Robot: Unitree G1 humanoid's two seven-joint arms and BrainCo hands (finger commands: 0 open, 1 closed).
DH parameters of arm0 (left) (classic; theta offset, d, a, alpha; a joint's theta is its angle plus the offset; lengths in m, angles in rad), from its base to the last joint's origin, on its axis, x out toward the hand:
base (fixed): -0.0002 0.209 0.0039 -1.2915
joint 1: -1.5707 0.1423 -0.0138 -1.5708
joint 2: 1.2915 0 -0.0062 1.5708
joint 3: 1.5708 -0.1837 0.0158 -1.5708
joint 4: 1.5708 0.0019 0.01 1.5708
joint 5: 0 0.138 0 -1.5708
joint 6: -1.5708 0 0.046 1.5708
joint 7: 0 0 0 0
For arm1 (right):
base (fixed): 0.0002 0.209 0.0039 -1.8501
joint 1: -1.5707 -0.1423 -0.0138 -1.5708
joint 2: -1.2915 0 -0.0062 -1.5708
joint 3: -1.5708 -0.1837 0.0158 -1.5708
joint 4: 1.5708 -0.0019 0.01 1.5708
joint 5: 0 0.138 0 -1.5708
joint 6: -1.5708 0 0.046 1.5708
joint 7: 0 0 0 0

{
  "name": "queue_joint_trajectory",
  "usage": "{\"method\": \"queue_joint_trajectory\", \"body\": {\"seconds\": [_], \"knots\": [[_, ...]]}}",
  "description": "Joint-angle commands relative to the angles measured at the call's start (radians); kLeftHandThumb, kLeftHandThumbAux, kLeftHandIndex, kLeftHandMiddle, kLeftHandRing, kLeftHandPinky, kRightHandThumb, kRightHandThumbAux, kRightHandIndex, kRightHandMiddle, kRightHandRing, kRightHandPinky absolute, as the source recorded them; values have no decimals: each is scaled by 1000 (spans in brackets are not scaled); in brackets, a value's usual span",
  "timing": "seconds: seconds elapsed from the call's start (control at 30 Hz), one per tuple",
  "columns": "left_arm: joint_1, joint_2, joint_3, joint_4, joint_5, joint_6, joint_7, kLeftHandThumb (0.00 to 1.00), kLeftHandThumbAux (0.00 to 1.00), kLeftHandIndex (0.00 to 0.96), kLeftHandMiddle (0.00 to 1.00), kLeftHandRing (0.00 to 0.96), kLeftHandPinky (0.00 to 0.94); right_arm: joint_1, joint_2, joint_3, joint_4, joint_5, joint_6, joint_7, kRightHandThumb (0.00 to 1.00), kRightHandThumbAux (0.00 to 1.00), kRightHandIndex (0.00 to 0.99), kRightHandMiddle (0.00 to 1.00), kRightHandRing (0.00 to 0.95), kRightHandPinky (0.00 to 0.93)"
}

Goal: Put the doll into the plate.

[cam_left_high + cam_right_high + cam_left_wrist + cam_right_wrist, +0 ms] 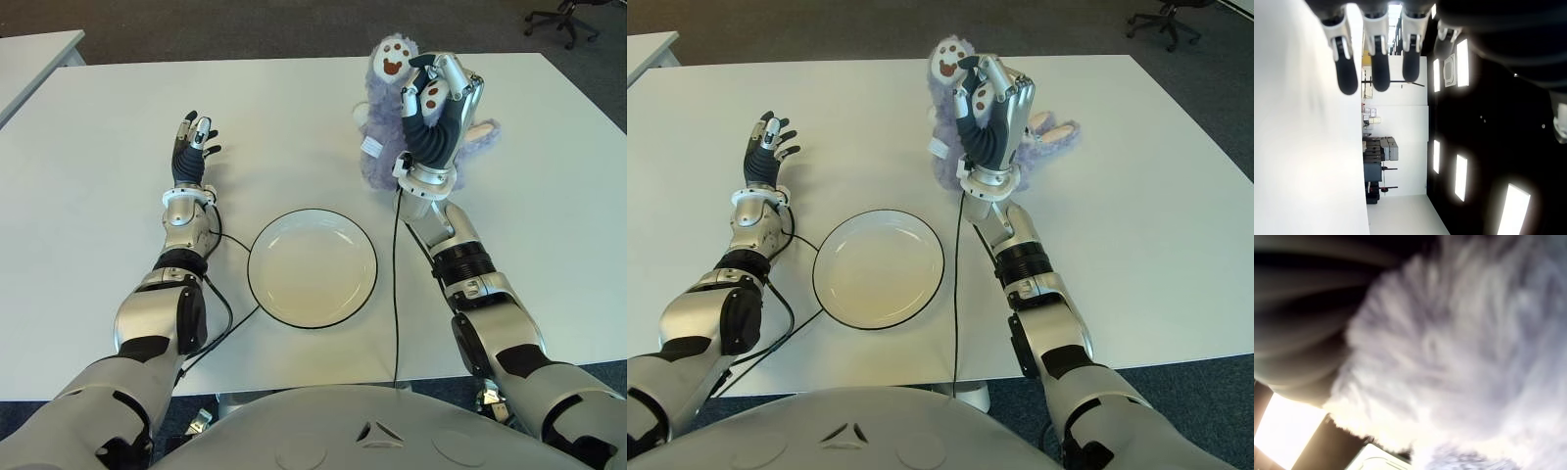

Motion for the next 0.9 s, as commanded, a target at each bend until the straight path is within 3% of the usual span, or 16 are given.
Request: {"method": "queue_joint_trajectory", "body": {"seconds": [0.03,0.2,0.6,0.9], "knots": [[85,-57,-3,77,-1,41,13,0,350,40,167,195,236,-31,-23,-8,-22,20,19,49,705,716,439,840,856,839],[82,-57,-4,80,1,44,16,0,347,36,160,189,225,-34,-47,-18,-40,61,1,116,702,718,438,829,839,822],[77,-62,-11,84,9,48,36,0,347,37,164,188,213,-106,-46,-25,-17,68,-12,90,698,720,437,819,831,819],[73,-62,-10,84,7,52,35,0,352,42,158,181,219,-132,-42,-19,-10,27,51,53,699,719,437,829,840,833]]}}
